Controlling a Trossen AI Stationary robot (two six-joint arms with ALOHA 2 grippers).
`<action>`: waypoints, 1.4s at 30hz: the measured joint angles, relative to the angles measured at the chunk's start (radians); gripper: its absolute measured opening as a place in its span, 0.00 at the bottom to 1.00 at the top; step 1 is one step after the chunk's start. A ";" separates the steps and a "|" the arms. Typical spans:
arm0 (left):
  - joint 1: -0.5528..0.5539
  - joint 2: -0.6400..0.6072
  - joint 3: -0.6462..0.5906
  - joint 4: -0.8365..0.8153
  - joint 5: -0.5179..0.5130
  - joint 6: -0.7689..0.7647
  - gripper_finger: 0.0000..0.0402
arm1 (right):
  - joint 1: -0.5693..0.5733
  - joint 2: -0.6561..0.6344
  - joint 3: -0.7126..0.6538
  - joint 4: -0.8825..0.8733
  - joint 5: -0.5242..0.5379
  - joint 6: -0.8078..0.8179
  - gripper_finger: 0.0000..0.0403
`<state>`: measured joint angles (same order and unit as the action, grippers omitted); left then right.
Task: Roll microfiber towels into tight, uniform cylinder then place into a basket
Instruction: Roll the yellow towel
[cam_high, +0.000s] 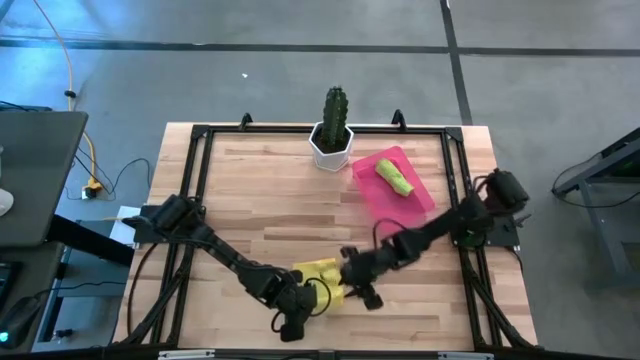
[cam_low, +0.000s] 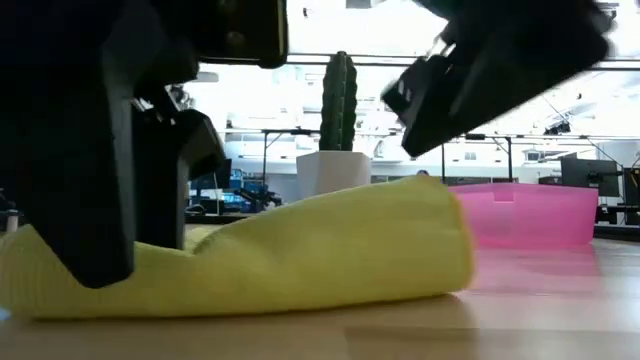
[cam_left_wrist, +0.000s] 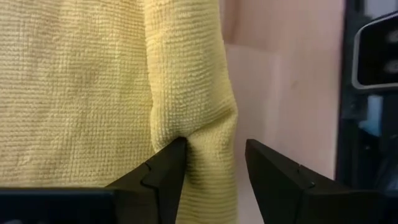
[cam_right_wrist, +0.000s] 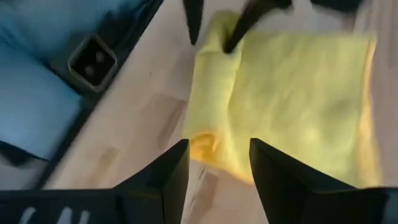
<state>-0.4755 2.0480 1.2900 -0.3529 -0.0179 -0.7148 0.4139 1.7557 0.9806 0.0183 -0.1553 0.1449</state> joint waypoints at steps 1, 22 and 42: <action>0.005 0.001 0.000 0.016 0.001 0.008 0.40 | 0.032 0.000 0.000 0.004 0.058 -0.055 0.40; 0.123 0.071 0.001 0.206 0.009 0.060 0.40 | 0.239 0.156 0.002 0.100 0.526 -0.274 0.39; 0.137 0.073 -0.002 0.236 0.021 -0.023 0.40 | 0.247 0.146 0.008 -0.146 0.524 0.283 0.19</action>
<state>-0.3382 2.1209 1.2884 -0.1171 0.0026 -0.7374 0.6612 1.9019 0.9882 -0.1274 0.3688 0.4278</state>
